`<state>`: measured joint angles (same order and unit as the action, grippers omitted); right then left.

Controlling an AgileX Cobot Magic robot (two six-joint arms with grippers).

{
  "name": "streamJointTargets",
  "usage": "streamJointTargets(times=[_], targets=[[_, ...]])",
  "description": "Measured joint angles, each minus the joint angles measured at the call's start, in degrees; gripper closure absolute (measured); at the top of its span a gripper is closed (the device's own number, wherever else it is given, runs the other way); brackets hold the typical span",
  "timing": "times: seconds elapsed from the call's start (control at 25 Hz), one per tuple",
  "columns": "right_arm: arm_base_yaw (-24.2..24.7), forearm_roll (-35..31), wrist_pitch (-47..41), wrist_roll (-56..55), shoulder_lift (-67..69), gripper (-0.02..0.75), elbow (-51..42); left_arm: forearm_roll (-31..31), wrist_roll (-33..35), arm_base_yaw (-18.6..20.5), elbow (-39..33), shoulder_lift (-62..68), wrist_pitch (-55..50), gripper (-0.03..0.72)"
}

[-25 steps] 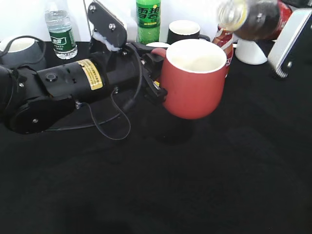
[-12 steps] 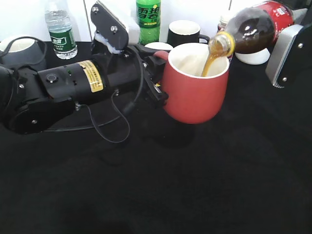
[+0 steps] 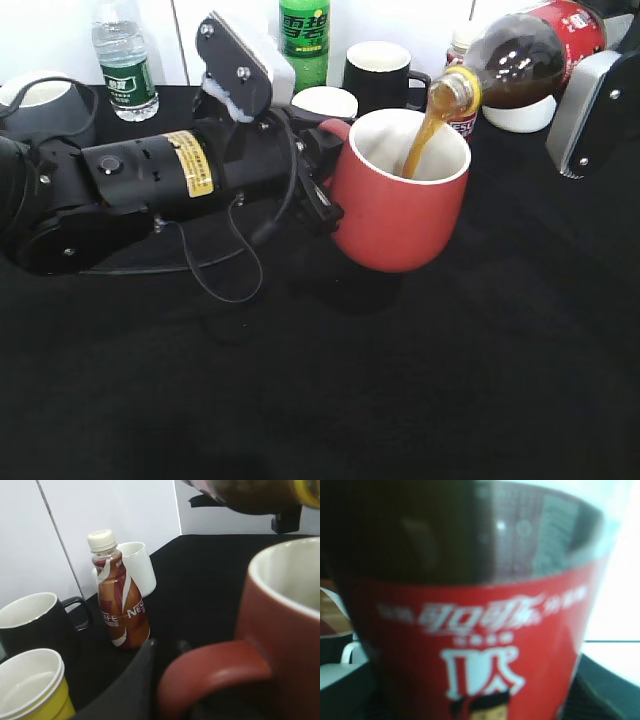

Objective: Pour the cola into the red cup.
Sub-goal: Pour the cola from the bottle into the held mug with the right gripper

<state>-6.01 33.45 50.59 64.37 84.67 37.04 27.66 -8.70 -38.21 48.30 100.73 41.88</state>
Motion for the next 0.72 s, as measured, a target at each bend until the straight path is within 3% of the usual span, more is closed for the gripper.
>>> streamJointTargets(times=[0.52,0.64,0.72], targets=[[0.0,-0.8,0.2,4.5,0.0,0.245,0.0,0.5,0.0,0.0,0.0,0.0,-0.5,0.612],[0.0,0.1,0.3,-1.4,0.0,0.245,0.0,0.7,0.0,0.0,0.0,0.0,0.0,0.612],[0.0,4.6,0.4,-8.8,0.0,0.245,0.0,0.6,0.0,0.0,0.0,0.0,2.5,0.612]])
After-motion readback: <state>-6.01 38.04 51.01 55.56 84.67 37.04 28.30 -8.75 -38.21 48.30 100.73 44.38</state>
